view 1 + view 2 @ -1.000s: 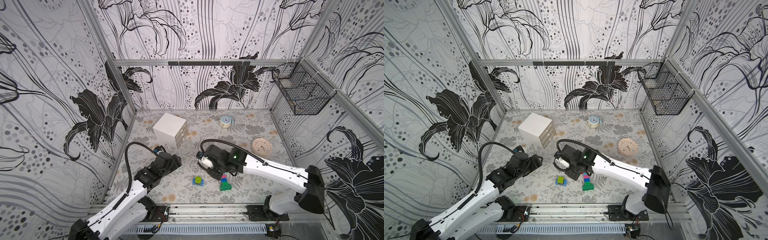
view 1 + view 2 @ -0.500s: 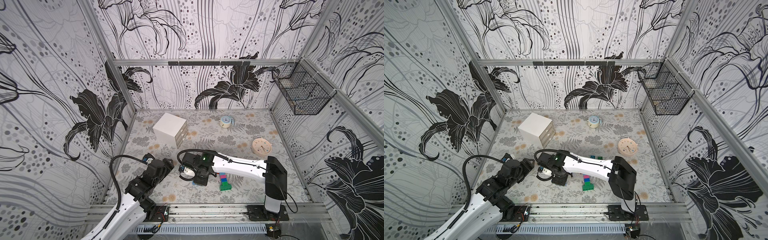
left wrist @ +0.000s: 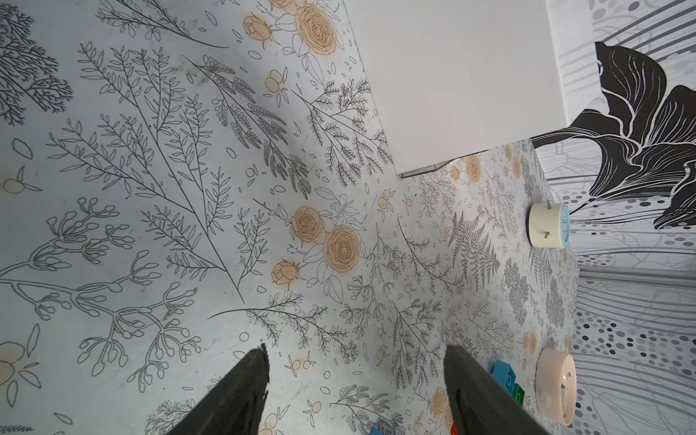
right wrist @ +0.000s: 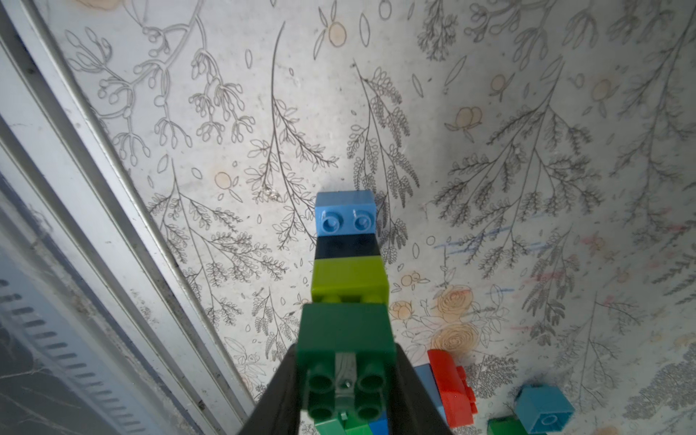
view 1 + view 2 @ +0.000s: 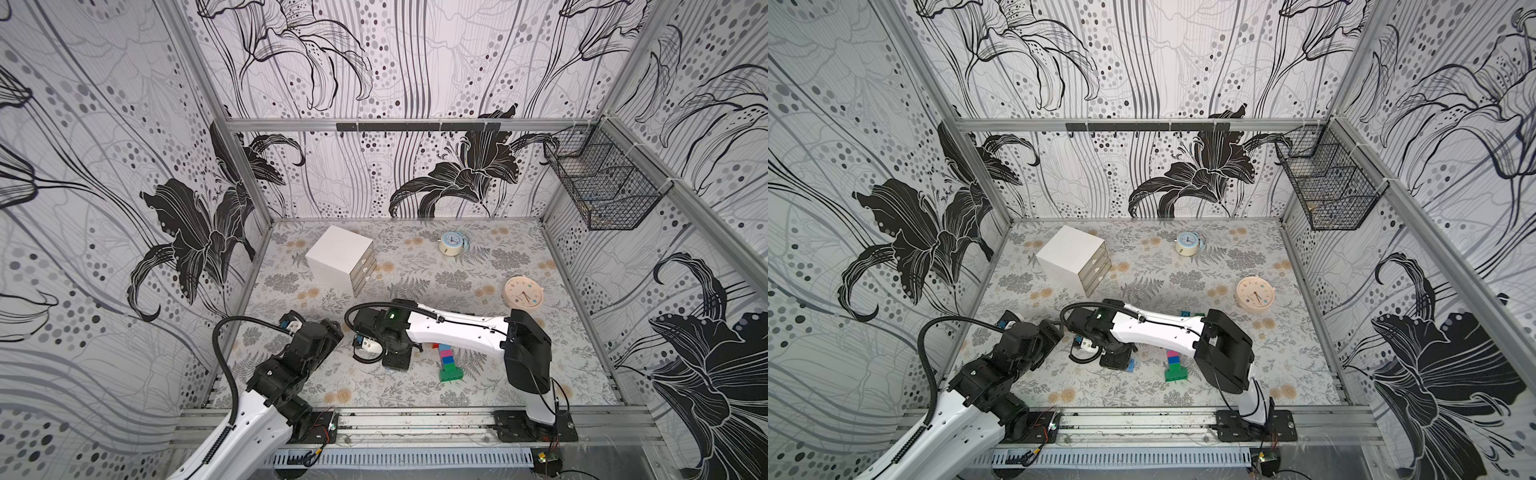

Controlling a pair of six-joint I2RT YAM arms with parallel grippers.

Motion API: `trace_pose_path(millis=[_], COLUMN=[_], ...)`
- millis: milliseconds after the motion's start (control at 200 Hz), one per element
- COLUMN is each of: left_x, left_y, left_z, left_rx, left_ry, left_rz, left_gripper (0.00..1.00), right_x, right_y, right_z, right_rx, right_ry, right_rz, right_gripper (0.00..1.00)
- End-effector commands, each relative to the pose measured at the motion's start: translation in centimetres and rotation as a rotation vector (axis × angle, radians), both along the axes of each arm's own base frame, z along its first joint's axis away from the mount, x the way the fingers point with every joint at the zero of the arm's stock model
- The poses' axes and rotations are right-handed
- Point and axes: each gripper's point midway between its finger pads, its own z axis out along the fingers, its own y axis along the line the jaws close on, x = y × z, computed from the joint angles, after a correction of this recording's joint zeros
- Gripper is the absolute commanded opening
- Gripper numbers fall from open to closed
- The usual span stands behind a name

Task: Assemble the number 1 with lego
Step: Assemble the lego brick with the lego brick.

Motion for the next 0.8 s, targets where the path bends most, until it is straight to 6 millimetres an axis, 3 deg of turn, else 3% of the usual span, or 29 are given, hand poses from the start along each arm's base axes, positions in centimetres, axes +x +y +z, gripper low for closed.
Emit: trace_pose_path(millis=[0,546,796], left_x=[0.0,-0.1,-0.1], left_y=[0.7,0.8,0.9], left_z=[0.1,0.1,0.2], left_rx=[0.014,0.023,0.027], left_ry=[-0.011,-0.006,-0.008], left_rz=[0.030,0.028,0.027], left_gripper=[0.77,0.77,0.77], right_x=[-0.2,-0.6,-3.4], right_y=[-0.8,-2.1,-2.4], right_z=[-1.1,-5.5,-7.5], right_rx=[-0.066,-0.187,-0.183], right_ry=[0.005,0.048,0.205], right_rz=[0.029,0.066,0.058], right_gripper=[0.07,0.07,0.06])
